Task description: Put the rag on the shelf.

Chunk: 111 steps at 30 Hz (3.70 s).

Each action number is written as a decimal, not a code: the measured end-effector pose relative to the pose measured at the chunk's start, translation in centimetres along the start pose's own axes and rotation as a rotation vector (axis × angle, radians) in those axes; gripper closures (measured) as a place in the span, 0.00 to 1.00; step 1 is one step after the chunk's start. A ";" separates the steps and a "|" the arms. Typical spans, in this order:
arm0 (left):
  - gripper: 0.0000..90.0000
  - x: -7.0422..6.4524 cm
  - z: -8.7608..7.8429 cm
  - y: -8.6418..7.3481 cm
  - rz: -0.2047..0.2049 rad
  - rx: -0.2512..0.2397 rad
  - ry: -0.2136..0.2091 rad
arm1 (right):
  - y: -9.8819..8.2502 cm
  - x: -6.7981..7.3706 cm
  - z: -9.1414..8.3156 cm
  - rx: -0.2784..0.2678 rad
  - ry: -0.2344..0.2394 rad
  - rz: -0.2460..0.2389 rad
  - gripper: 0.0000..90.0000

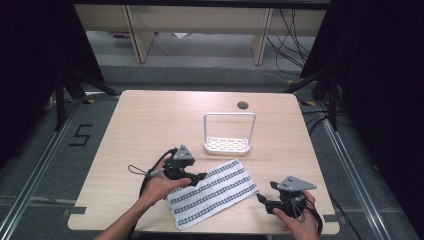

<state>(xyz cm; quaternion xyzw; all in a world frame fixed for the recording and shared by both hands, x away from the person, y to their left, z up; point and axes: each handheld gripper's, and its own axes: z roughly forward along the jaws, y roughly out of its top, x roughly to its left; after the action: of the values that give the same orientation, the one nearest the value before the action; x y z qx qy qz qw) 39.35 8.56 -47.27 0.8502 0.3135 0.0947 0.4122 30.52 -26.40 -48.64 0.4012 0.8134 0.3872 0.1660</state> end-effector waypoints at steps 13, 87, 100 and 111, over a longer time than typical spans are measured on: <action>0.37 -1.3 4.9 3.3 0.078 0.068 -0.058 | 0.7 0.3 1.9 0.044 0.006 -0.035 0.42; 0.93 -3.0 7.2 8.2 0.148 0.057 -0.062 | 3.5 0.7 2.6 0.028 0.061 -0.064 0.96; 0.93 -3.1 1.5 9.3 0.157 -0.029 -0.057 | 6.8 2.5 1.0 -0.071 0.085 -0.169 0.96; 0.93 -3.3 -4.3 12.1 0.149 -0.170 -0.041 | 12.0 2.9 -2.9 -0.152 0.039 -0.242 0.96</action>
<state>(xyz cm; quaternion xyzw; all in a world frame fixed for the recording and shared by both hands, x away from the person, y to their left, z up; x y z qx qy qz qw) 40.45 3.69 -35.03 0.8350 0.2317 0.1340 0.4808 33.33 -21.04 -37.48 0.2789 0.8273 0.4325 0.2252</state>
